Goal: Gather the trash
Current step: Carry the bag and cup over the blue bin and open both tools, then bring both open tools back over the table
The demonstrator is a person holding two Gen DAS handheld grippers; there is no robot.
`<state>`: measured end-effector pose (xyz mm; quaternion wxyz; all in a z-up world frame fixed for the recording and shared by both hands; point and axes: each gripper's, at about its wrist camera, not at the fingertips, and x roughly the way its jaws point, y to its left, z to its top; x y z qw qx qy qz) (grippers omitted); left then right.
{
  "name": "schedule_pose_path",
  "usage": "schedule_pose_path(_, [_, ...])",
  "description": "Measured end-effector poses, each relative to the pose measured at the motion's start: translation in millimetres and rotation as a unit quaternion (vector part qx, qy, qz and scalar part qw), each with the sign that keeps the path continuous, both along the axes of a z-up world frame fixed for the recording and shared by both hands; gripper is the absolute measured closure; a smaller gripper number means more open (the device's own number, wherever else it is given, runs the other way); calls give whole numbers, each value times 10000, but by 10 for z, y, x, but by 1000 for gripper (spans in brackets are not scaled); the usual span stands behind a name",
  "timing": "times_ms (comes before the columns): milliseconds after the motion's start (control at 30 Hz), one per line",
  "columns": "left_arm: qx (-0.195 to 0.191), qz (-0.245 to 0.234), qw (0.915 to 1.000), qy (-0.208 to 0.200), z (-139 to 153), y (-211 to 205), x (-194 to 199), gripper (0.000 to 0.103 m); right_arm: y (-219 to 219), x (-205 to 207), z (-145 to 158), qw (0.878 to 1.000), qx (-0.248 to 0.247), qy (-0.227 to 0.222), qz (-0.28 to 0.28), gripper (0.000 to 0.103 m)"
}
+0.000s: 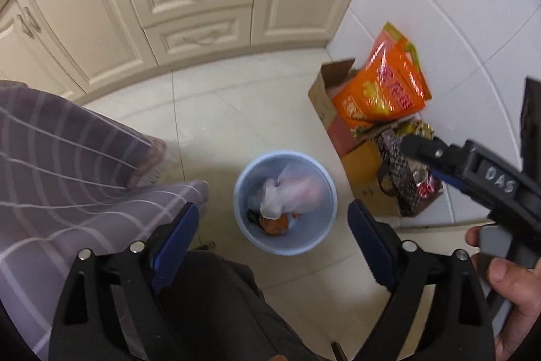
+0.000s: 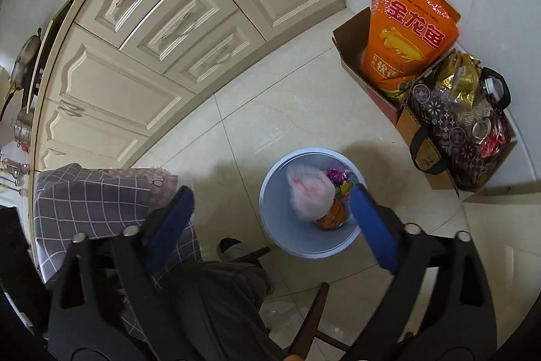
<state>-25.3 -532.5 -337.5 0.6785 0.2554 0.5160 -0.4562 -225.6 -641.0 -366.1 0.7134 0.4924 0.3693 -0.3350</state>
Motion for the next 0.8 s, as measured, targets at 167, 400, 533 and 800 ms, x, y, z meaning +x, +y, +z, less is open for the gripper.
schedule_pose_path(167, [-453,113,9986,-243,393,222,34,13,101,32,169,9997,-215,74,45,6])
schedule_pose_path(400, [-1015,297,9932,-480,894,549,28,11,261,126,538,9983,-555,3,184,6])
schedule_pose_path(533, [-1377,398,9876,-644,1214,780,21,10,394,228,871,9956,-860,-153,331,6])
schedule_pose_path(800, [-1948,729,9736,-938,1713,1372,123,10,738,535,1488,9862,-1361,-509,791,6])
